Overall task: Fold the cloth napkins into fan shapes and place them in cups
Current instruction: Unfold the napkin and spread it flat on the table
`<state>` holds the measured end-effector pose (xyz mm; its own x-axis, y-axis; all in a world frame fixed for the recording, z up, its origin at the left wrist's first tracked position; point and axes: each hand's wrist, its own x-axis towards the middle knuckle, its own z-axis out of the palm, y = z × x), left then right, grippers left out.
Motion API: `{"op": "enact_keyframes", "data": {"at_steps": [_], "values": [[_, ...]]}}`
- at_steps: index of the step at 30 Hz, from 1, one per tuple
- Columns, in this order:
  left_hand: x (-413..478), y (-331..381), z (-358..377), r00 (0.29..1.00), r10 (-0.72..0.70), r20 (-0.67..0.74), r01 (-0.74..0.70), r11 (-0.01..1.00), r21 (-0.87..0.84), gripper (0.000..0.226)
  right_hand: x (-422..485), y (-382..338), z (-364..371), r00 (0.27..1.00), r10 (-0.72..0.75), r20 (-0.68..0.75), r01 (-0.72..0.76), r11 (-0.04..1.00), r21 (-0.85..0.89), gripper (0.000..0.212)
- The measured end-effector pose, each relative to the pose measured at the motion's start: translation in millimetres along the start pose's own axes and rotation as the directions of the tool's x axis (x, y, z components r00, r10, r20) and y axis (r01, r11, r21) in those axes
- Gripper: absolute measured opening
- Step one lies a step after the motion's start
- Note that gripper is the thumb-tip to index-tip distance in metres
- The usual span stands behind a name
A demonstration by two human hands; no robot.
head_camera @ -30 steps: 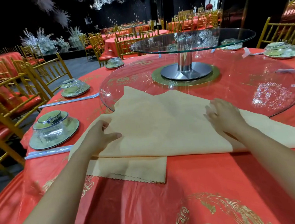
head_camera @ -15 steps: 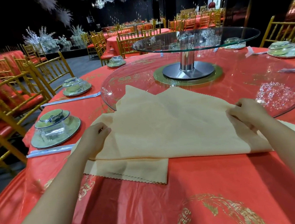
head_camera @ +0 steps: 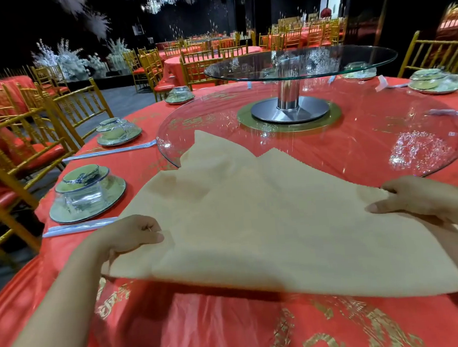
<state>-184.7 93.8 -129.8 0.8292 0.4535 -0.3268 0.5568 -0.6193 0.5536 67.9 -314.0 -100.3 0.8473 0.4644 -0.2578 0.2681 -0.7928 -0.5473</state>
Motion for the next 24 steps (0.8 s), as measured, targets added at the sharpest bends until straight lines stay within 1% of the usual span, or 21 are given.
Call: {"op": "enact_keyframes", "data": {"at_steps": [2,5,6,8,10,12,14,16,18,22,24], "values": [[-1,5,8,0.997,-0.010,-0.080,0.006,0.999,-0.043,0.020,2,8,9,1.000,0.027,-0.012,-0.027,0.999,0.037,0.022],[1,22,21,0.967,-0.019,-0.254,-0.025,0.985,-0.169,0.030,7,18,21,0.999,0.016,-0.045,-0.014,0.999,0.044,0.047],[4,29,25,0.956,-0.027,-0.291,-0.035,0.978,-0.205,0.034,8,19,24,0.998,0.011,-0.059,-0.007,0.998,0.060,0.047],[7,41,30,0.944,-0.037,-0.328,-0.034,0.978,-0.207,0.039,8,17,29,0.995,-0.008,-0.100,0.018,0.996,0.090,0.037],[12,47,34,0.950,-0.040,-0.309,-0.006,0.989,-0.147,0.040,7,16,32,0.992,-0.040,-0.119,0.053,0.992,0.114,0.025],[14,49,38,0.953,-0.044,-0.301,0.021,0.996,-0.082,0.038,5,16,32,0.993,-0.058,-0.100,0.070,0.990,0.126,0.017],[13,45,44,0.947,-0.045,-0.318,0.021,0.997,-0.078,0.038,-1,16,28,0.997,-0.049,-0.068,0.056,0.992,0.112,0.013],[10,39,48,0.940,-0.022,-0.341,-0.032,0.988,-0.152,0.039,-7,16,26,1.000,-0.013,-0.026,0.015,0.997,0.072,0.013],[7,35,52,0.925,0.008,-0.380,-0.091,0.975,-0.202,0.042,-12,15,27,1.000,0.012,-0.015,-0.011,0.998,0.057,0.018],[2,37,59,0.872,0.012,-0.489,-0.149,0.959,-0.241,0.047,-17,12,29,0.998,-0.009,-0.063,0.016,0.994,0.111,0.025],[1,38,61,0.877,0.033,-0.479,-0.152,0.965,-0.213,0.039,-16,12,29,0.995,-0.031,-0.094,0.044,0.989,0.139,0.024]]}}
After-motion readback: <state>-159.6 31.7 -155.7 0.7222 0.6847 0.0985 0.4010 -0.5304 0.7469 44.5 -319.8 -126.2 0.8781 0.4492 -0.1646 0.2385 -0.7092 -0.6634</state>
